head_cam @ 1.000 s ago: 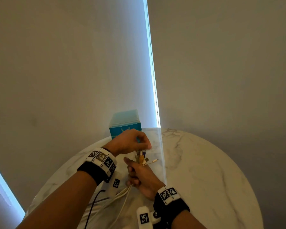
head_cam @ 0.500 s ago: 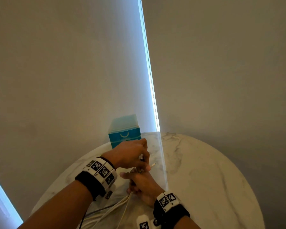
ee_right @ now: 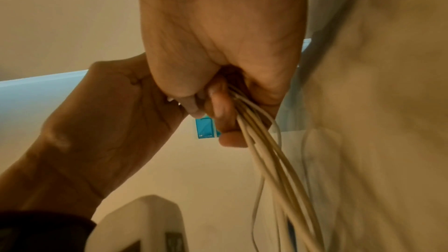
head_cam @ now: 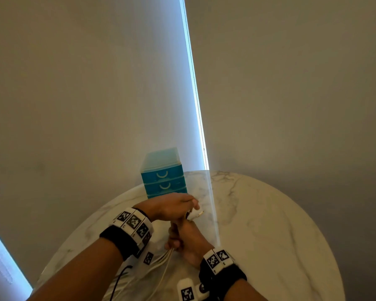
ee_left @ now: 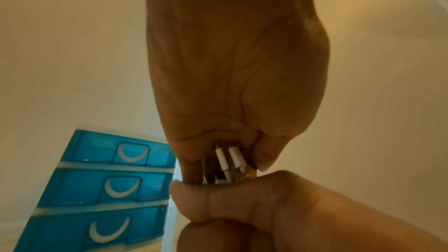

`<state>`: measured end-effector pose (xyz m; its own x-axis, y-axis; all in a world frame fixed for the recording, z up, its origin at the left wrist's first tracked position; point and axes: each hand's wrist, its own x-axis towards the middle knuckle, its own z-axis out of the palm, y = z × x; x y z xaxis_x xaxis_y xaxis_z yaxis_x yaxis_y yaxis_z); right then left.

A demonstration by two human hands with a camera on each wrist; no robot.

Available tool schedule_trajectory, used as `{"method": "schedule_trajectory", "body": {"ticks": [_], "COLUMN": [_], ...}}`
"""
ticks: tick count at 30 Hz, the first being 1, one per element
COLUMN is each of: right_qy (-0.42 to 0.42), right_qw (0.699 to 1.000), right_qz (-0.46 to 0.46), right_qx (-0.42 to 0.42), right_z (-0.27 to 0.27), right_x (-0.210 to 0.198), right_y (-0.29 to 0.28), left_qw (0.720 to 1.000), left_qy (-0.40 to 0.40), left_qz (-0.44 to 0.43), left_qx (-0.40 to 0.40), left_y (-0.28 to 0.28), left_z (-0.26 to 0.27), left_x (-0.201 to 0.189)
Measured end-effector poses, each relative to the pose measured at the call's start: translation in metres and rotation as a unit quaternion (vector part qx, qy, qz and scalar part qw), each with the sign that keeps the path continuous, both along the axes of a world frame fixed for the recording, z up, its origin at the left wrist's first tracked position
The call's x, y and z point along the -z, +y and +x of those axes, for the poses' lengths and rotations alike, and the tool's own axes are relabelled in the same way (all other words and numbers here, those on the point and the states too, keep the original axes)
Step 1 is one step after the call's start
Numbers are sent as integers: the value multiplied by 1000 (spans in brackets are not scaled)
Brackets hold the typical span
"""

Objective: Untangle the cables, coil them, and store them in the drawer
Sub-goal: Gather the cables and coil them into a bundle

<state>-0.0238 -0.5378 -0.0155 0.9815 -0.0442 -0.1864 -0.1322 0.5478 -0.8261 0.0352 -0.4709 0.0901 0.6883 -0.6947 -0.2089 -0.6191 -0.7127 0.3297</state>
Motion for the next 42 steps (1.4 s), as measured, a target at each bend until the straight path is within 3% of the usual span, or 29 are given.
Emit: {"method": "schedule_trajectory", "body": {"ticks": [4, 7, 11, 13, 16, 18, 21, 26, 29, 35, 37, 40, 42], "right_qy": [4, -4, -40, -58, -82, -89, -60, -42, -41, -26, -22, -49, -95], "right_qw": [998, 998, 997, 996, 990, 981, 970, 974, 981, 983, 985, 988, 984], "right_qz": [47, 49, 68, 69, 115, 168, 234, 220, 192, 151, 141, 133, 143], "right_qx": [37, 28, -8, -28, -21, -38, -43, -32, 5, 100, 94, 55, 38], "right_z": [2, 2, 3, 4, 8, 10, 12, 22, 29, 29, 20, 9, 8], "right_x": [1, -4, -6, -4, -3, -8, -17, -46, -73, -97, -90, -77, -78], "right_y": [3, 4, -9, -15, -24, -28, -38, -49, -60, -121, -116, -83, -57], "left_qw": [998, 997, 984, 973, 979, 981, 982, 919, 903, 938, 951, 965, 932], "left_qy": [13, 52, 72, 110, 185, 194, 186, 341, 382, 244, 188, -29, -235], "left_qz": [60, 44, -161, -203, -72, -6, -47, -191, -186, -164, -105, 13, 69], "left_qx": [16, 19, -9, -26, -39, 4, 3, -51, -58, -183, -222, -261, -268], "left_y": [-12, -9, 22, 36, 51, 59, 66, 82, 102, 186, 210, 227, 231], "left_z": [-7, -3, 8, 4, -12, -17, -20, -21, -16, 4, 13, 36, 53], "left_x": [-9, -22, -17, -8, 4, 19, 40, 34, 22, 31, 28, -6, -53]}}
